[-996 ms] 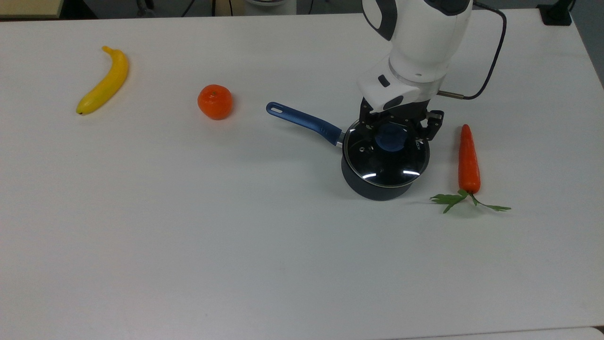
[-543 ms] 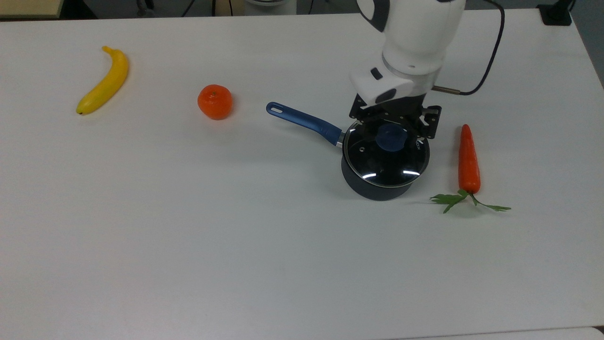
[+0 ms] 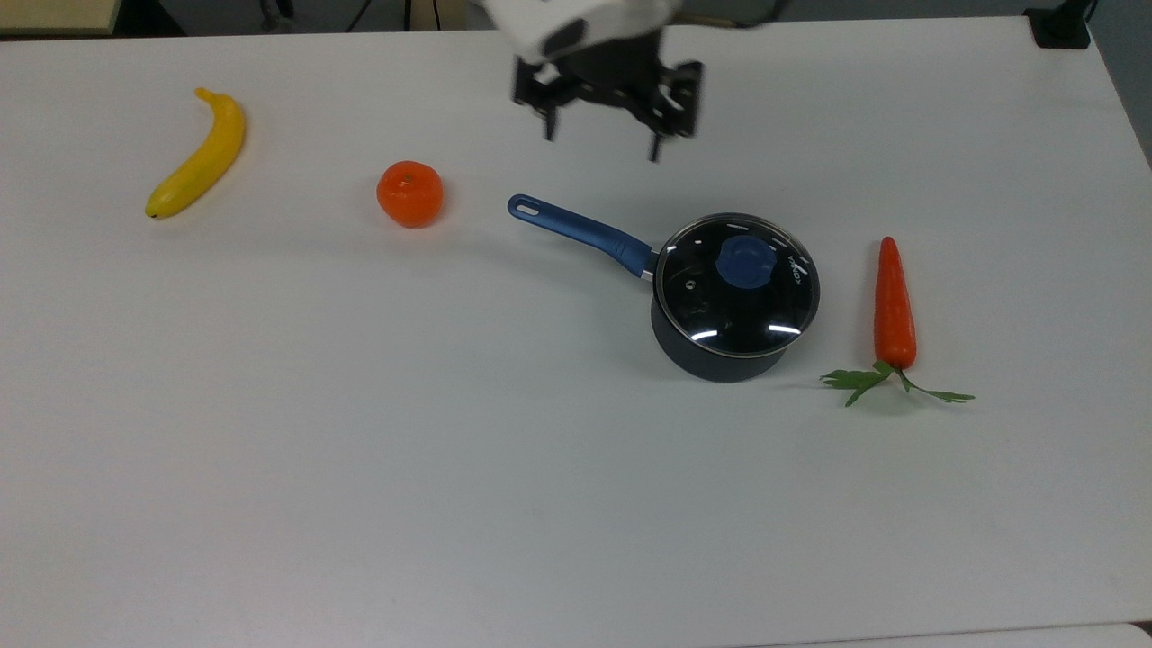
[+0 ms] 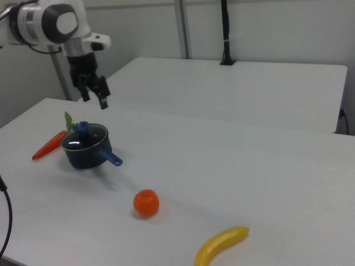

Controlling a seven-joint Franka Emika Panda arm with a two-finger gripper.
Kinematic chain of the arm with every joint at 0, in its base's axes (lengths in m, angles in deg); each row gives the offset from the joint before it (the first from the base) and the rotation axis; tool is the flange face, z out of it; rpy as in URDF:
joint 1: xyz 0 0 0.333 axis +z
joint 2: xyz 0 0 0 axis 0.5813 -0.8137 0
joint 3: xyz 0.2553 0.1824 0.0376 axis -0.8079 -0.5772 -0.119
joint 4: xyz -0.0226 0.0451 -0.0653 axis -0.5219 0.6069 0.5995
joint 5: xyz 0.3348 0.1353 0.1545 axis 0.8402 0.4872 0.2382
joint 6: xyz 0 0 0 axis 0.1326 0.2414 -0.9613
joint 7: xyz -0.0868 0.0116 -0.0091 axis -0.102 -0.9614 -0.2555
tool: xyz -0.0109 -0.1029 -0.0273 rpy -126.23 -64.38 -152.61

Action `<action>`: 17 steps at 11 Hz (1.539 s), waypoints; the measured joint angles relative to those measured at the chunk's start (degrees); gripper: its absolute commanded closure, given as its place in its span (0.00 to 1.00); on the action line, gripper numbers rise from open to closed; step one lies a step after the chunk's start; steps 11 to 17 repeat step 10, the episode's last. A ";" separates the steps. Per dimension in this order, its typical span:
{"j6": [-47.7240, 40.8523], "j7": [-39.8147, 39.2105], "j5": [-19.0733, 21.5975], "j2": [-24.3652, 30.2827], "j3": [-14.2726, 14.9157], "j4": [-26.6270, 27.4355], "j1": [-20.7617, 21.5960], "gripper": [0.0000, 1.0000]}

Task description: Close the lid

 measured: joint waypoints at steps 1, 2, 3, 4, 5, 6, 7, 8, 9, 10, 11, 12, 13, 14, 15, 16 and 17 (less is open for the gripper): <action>-1.81 -4.65 0.01 2.01 0.04 0.93 -3.13 0.00; -2.64 -9.25 0.02 4.40 0.07 2.68 -6.24 0.00; -3.60 -13.17 0.02 7.04 0.09 5.17 -8.86 0.00; -4.95 -16.36 0.03 9.33 0.10 7.34 -10.87 0.00; -5.78 -18.55 0.05 10.78 0.10 8.37 -12.27 0.00; -6.66 -20.04 0.09 11.57 0.09 8.65 -13.36 0.00; -7.21 -21.11 0.24 11.90 0.08 8.74 -14.08 0.00; -7.35 -21.45 0.28 11.92 0.03 8.80 -14.24 0.00; -7.36 -21.45 0.28 11.91 -0.25 8.95 -14.23 0.00; -7.36 -21.45 0.28 11.90 -0.51 9.13 -14.16 0.00; -7.36 -21.45 0.28 11.90 -0.51 9.13 -14.16 0.00; -7.36 -21.45 0.28 11.90 -0.51 9.13 -14.16 0.00; -7.36 -21.45 0.28 11.90 -0.51 9.13 -14.16 0.00; -7.36 -21.45 0.28 11.90 -0.51 9.13 -14.16 0.00; -7.36 -21.45 0.28 11.90 -0.51 9.13 -14.16 0.00; -7.36 -21.45 0.28 11.90 -0.51 9.13 -14.16 0.00; -7.36 -21.45 0.28 11.90 -0.51 9.13 -14.16 0.00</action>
